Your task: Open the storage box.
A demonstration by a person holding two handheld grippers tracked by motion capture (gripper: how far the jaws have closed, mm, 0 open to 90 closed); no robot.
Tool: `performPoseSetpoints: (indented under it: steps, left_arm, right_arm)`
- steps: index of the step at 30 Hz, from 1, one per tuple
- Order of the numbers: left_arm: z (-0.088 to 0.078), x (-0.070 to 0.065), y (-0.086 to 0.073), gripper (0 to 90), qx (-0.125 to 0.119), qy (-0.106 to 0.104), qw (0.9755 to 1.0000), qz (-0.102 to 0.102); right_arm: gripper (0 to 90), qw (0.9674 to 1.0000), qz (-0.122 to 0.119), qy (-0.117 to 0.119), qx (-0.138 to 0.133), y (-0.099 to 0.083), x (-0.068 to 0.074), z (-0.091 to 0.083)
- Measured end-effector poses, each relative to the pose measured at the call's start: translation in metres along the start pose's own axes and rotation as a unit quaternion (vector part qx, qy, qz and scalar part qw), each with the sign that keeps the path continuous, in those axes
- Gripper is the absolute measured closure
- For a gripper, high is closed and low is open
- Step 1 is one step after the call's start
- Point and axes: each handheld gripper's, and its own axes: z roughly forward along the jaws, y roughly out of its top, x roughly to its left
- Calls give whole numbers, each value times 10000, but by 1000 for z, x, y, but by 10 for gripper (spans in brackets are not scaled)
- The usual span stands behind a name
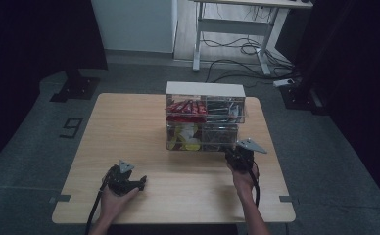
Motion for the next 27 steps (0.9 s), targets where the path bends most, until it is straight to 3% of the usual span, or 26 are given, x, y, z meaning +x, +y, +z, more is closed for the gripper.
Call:
performPoseSetpoints:
  steps: [27]
  left_arm:
    - [0, -1, 0, 149, 2, 27, 10000, -19]
  right_arm:
    - [890, 9999, 52, 10, -101, 35, 2, 2]
